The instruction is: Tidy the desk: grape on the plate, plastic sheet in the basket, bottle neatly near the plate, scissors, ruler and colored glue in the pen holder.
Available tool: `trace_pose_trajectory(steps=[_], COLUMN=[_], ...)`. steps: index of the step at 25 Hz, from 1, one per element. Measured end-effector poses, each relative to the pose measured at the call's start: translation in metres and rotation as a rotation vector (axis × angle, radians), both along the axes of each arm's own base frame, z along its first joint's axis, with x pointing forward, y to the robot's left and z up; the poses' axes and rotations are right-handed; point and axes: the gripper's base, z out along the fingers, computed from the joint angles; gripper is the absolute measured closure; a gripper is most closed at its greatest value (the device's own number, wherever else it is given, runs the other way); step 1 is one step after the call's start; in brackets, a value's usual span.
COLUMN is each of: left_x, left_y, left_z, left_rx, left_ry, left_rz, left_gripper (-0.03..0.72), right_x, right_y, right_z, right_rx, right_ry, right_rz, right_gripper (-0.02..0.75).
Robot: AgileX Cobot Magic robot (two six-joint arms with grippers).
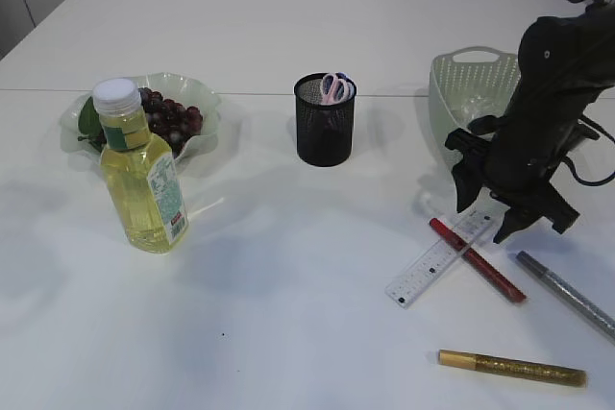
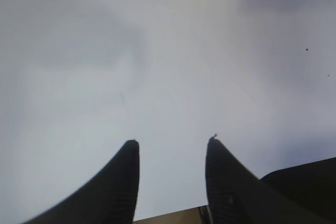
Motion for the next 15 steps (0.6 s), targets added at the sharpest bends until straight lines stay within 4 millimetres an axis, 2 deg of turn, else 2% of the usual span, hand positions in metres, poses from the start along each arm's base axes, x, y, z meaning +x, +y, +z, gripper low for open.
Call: trace_pose_trajectory(steps=[15], left_x=[0.0019], left_y=[-0.0005], left_z=[0.0005], left_rx=[-0.006], left_ry=[-0.021], left_rz=[0.000], left_gripper=[0.381], right_x=[0.0011], right_y=[0.0019], right_z=[-0.0031], right_rx=[0.010], right_ry=[-0.003], right_rz=[0.012], right_gripper=[0.262])
